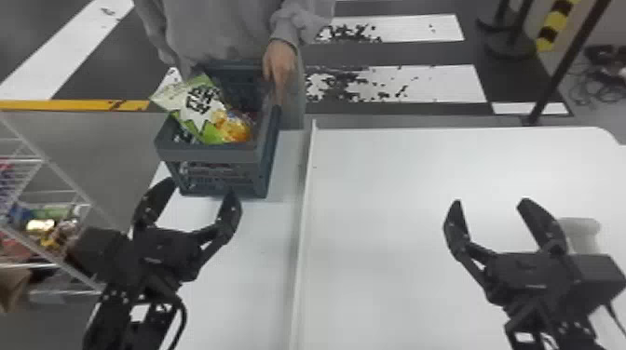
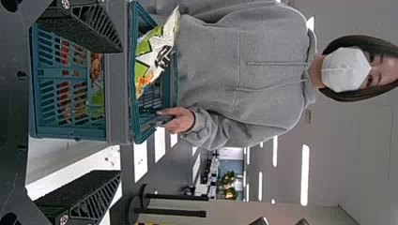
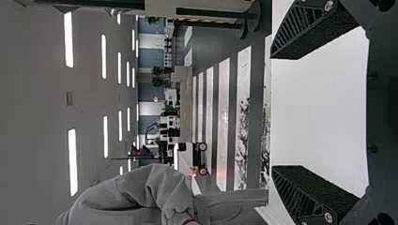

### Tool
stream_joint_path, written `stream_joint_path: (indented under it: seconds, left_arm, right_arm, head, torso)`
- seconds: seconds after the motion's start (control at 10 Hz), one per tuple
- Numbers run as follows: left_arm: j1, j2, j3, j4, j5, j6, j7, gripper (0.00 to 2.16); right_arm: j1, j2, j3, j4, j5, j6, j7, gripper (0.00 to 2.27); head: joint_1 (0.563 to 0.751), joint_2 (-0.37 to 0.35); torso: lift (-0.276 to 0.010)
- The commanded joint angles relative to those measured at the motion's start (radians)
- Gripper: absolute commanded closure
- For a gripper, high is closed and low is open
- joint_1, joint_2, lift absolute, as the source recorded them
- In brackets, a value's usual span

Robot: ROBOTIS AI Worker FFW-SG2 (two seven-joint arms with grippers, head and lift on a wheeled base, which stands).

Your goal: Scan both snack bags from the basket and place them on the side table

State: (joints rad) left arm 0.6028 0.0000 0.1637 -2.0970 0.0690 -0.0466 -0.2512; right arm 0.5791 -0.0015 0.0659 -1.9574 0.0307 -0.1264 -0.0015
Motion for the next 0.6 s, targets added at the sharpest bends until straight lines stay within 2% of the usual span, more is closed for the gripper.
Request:
stream_joint_path:
  seconds: [0.0, 0.5]
  left_arm:
    - [-0.002, -0.003, -0.001, 0.000, 0.000, 0.006, -0.003, 0.07]
    - [-0.006, -0.003, -0.001, 0.000, 0.000, 0.021, -0.013, 0.07]
  right_arm:
    - [-0.001, 0.002, 0.000, 0.000, 0.000, 0.000, 0.000, 0.09]
    - [-0.002, 0.002, 0.000, 0.002, 0.000, 0.000, 0.000, 0.09]
  head:
    - [0.695, 0.099]
    - [0.695, 0.095]
  torso:
    - [-0.075]
    - [-0.075]
